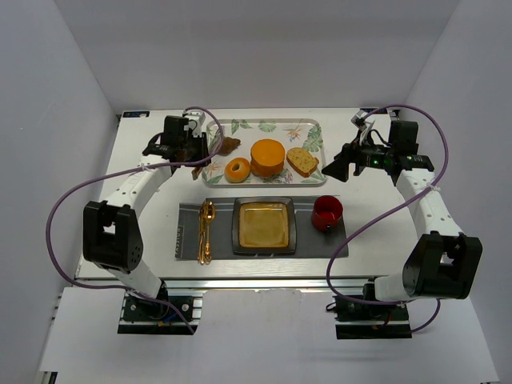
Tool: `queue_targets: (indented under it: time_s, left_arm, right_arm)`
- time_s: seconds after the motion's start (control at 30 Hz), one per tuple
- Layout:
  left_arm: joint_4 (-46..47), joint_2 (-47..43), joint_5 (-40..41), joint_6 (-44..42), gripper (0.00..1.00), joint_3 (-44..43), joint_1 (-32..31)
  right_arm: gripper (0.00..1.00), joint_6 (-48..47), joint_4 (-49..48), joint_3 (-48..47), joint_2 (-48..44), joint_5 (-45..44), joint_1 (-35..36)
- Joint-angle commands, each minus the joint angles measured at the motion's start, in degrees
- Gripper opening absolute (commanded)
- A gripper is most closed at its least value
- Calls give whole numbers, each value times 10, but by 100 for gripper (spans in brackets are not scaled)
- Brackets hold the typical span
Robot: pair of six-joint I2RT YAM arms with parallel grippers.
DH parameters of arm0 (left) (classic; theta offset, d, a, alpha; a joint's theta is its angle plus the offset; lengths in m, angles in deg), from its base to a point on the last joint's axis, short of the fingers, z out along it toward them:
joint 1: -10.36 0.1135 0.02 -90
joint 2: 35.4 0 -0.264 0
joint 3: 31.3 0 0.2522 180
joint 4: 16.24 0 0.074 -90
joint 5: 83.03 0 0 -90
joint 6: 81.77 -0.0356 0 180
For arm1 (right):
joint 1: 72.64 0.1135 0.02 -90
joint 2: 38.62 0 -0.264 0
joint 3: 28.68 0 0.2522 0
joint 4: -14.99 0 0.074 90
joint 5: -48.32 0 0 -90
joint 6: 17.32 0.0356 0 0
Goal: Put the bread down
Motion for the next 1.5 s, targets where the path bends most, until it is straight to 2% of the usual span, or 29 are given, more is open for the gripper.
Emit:
queue_targets:
  time_s: [0.0,0.23,0.63,1.03,1.47]
  left_arm:
    - [15,3,-14,-5,41,-21,-2]
    - [-2,23,-17,-30,51,-32,-2]
    - [6,40,11,-62,58,-39,-2]
    - [-2,84,32,-103,58,-47,-3]
    - [7,36,43,-114,58,-43,-2]
  right_arm:
    - [89,-1,0,-16,-6,12,-2]
    - [89,0,0,-15,-6,10,-3]
    - [89,0,4,-24,2,8,-3]
    - [89,1,4,-21,6,8,-3]
    - [89,5,1,-19,6,8,-3]
